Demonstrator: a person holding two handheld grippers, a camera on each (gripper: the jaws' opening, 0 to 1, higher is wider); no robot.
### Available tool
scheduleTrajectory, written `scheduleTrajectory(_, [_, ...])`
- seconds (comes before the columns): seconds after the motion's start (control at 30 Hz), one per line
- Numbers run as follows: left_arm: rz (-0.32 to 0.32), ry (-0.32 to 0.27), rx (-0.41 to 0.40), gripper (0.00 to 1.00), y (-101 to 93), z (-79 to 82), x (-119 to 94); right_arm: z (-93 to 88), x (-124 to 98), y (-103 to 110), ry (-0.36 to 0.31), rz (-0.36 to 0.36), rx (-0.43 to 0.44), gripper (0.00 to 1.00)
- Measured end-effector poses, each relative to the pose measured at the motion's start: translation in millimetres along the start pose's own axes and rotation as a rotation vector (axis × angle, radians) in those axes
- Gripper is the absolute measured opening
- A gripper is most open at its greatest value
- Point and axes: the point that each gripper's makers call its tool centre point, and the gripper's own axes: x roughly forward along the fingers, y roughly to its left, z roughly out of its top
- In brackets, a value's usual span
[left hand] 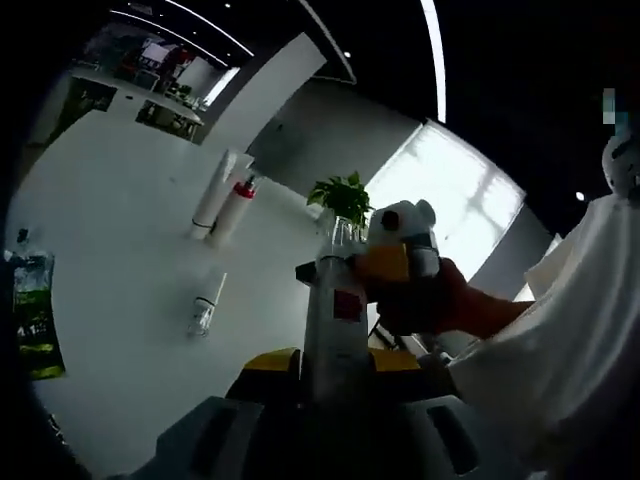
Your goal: Arrange the skincare products in the storage area until every visible bottle or jar stands upright without overlapping.
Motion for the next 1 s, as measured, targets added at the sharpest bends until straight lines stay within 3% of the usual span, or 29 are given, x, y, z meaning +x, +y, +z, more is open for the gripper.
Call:
scheduleTrajectory(0.1, [-0.034, 0.014, -0.033, 0.28, -4.7, -4.0, -1, -5.9, -1, 8, 0.075, 0.045, -0.058, 0.2])
scheduleTrajectory(0.23, [-0.098, 0.038, -0.07, 0.29, -16.1, -9.3, -1, -8.6, -4, 24, 0.117, 0.127, -0.138, 0.2])
scheduleTrajectory(0.37, [-0.206, 0.081, -0.115, 0.28, -38.2, -16.3, 1, -10.4, -7, 35, 0.152, 0.194, -0.147, 0.2])
scheduleTrajectory(0.43, [-0.252, 0.086, -0.072, 0.26, -46.7, -16.7, 1, -9.2, -9, 45, 0.152, 0.243, -0.15, 0.2])
scheduleTrajectory(0.53, [-0.244, 0.077, -0.062, 0.25, -47.0, -14.5, 1, -7.3, -8, 46, 0.146, 0.24, -0.165, 0.21])
scheduleTrajectory(0.8, [-0.117, -0.036, -0.037, 0.24, -25.7, 4.4, -6, 7.4, -2, 26, 0.05, 0.121, -0.181, 0.22])
scheduleTrajectory(1.0, [-0.113, -0.168, -0.152, 0.24, -20.5, 20.4, -6, 21.6, 3, 16, -0.02, 0.052, -0.205, 0.27])
